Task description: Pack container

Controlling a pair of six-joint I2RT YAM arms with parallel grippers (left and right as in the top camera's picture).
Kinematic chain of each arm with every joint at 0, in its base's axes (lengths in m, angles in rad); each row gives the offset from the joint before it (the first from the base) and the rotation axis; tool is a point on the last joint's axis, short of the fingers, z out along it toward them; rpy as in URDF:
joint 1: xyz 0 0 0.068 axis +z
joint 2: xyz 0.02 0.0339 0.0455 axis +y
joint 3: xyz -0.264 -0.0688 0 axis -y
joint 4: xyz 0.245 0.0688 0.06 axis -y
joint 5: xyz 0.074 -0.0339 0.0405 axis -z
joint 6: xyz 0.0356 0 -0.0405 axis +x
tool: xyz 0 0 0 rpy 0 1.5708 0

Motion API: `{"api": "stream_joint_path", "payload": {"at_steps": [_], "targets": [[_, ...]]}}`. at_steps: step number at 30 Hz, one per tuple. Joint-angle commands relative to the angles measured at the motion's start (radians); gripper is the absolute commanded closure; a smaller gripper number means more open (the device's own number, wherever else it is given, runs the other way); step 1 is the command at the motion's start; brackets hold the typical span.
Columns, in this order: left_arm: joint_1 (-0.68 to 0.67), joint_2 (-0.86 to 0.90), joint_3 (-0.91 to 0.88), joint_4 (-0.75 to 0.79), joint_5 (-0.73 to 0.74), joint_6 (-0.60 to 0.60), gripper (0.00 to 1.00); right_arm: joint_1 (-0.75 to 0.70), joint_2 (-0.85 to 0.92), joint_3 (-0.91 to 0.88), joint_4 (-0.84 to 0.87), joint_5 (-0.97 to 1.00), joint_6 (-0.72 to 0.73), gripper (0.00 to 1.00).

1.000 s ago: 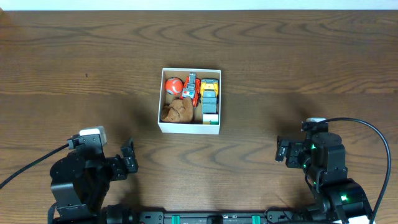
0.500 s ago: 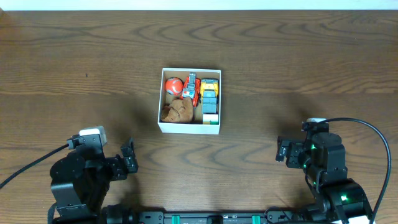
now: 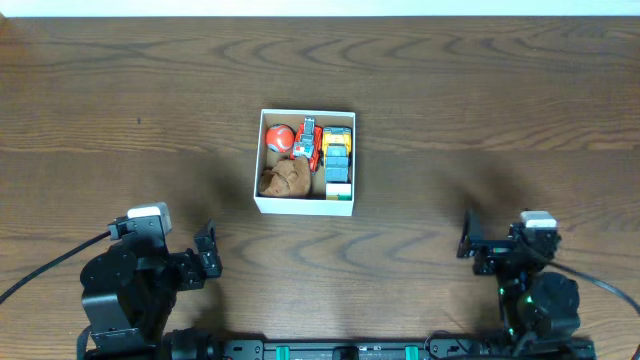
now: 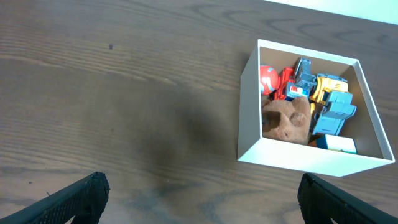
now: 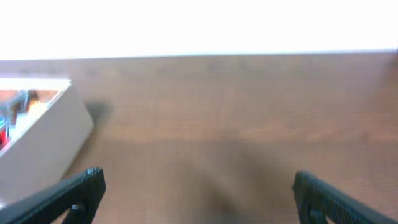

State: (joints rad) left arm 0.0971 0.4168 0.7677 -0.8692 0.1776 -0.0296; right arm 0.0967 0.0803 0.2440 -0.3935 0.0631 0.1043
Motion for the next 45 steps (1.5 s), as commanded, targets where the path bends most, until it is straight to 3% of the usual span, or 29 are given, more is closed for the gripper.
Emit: {"api": "stream_joint_path", "payload": {"at_steps": [1, 8, 14, 45], "targets": [[-0.003, -0.001, -0.003, 0.002, 0.006, -0.009, 0.02, -0.013, -0.041, -0.092, 0.146, -0.019, -0.024, 0.01], [-0.003, -0.001, -0.003, 0.003, 0.006, -0.009, 0.02, -0.013, -0.076, -0.24, 0.454, -0.019, -0.024, 0.01], [-0.003, -0.001, -0.003, 0.003, 0.006, -0.009, 0.02, -0.012, -0.076, -0.238, 0.316, -0.032, -0.042, 0.01], [-0.003, -0.001, -0.003, 0.002, 0.006, -0.009, 0.02, -0.012, -0.074, -0.238, 0.32, -0.051, -0.039, 0.01]]}}
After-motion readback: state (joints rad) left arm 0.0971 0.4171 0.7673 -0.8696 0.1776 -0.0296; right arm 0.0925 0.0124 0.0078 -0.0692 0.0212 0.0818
